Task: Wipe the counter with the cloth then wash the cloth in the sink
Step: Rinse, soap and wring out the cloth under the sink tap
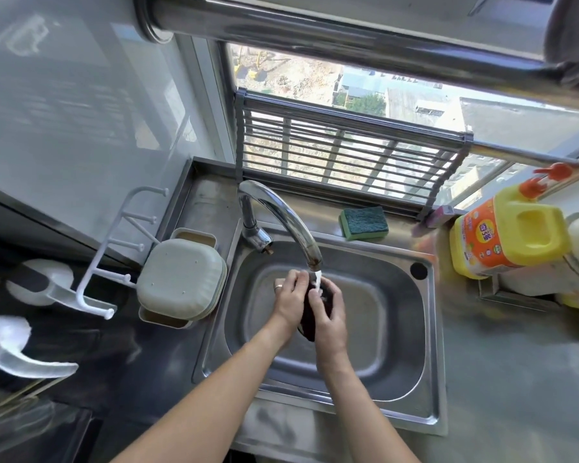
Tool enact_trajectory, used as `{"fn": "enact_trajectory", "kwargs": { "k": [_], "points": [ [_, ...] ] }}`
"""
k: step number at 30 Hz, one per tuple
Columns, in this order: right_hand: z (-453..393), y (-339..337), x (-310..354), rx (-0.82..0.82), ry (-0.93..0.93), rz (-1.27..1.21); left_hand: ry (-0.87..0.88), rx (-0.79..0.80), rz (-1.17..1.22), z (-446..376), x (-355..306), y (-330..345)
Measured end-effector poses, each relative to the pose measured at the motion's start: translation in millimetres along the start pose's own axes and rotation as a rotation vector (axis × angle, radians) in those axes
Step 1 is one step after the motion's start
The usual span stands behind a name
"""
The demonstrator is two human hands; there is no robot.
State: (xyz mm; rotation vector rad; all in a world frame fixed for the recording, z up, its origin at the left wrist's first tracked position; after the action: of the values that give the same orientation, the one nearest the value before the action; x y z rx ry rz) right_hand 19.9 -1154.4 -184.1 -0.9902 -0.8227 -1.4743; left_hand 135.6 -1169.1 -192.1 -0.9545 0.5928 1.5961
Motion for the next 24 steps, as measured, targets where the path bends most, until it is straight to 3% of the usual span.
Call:
{"fn": "enact_trajectory", "kwargs": {
  "k": [5, 11, 15, 19, 21, 24],
  "points": [
    [-16.6, 3.7, 5.7, -0.206, 0.033, 0.094, -0.004, 0.003, 0.223, 10.4, -13.8, 18.4],
    [-17.8, -3.6, 32.8, -0.275, -0.041, 0.323, 0.052, -0.052, 0.273, 3.7, -14.6, 8.3],
    [-11.5, -6.2, 47.0, -0.229, -0.090, 0.308, 0.278, -0.065, -0.038, 13.6, -36.6, 1.5],
    [-13.4, -11.8, 31.1, -0.205, 0.054, -0.079, 0.561, -0.154, -0.274, 30.0, -58.4, -4.8],
    [-9.2, -16.6, 27.8, -0.190, 0.084, -0.239, 0.494, -0.186, -0.235, 24.0, -53.4, -12.8],
    [2.2, -12.5, 33.5, -0.061, -0.095, -0.006, 0.173, -0.046, -0.048, 12.3, -30.0, -9.6]
  ]
}}
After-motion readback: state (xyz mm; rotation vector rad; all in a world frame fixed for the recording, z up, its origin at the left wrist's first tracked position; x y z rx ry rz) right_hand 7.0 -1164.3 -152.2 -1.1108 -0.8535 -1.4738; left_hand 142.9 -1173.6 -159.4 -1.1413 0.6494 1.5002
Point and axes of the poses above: each hand's wrist, its own z-axis away from the middle knuckle, its own y-axis out of the palm, x = y × z, the point moved 8 cm from there along -z, towards the middle knuckle, and after that the axes turned 1 degree about -z, right-handed, at the moved point
